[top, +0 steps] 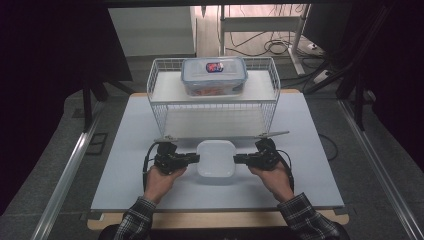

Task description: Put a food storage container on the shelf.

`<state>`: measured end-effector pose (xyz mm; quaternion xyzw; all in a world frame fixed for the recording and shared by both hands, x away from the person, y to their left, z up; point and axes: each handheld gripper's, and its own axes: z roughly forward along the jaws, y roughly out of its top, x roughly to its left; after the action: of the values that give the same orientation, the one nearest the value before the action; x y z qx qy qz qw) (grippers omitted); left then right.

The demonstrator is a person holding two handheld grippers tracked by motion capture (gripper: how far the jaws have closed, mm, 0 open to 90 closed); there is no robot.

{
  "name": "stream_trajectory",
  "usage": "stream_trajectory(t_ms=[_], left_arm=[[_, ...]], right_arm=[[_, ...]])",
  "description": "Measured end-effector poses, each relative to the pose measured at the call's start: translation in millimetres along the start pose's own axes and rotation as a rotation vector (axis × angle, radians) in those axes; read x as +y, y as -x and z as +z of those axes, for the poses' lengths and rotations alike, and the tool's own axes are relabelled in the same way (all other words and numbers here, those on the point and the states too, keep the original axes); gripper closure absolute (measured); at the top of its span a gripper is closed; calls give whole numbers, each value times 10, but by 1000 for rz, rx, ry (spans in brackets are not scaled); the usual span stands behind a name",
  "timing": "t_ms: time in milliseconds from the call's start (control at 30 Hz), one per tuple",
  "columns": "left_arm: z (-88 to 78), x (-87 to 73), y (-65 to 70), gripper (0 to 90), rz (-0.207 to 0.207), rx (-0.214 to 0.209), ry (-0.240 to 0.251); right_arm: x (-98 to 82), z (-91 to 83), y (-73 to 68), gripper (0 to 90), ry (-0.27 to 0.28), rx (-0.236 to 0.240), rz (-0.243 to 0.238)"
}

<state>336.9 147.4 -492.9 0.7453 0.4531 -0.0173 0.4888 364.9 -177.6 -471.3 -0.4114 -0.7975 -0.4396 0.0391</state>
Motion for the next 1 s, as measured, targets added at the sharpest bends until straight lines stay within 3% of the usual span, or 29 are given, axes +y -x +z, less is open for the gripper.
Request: stream_trajectory(t_ms=[167, 267, 400, 733, 1000], left_arm=[[11, -3, 1, 759, 25, 5, -11], [74, -32, -20, 676, 17, -5, -36], [47, -8, -13, 757, 19, 4, -30], [32, -47, -34, 777, -21, -18, -11], [34, -45, -34, 791, -24, -6, -4]], right_arm=[[-5, 4, 29, 798, 8, 17, 6], [-6, 3, 28, 797, 8, 19, 1], [-22, -3, 29, 787, 5, 14, 1], [-56, 16, 77, 794, 35, 38, 73], [-43, 23, 20, 797, 48, -5, 23]])
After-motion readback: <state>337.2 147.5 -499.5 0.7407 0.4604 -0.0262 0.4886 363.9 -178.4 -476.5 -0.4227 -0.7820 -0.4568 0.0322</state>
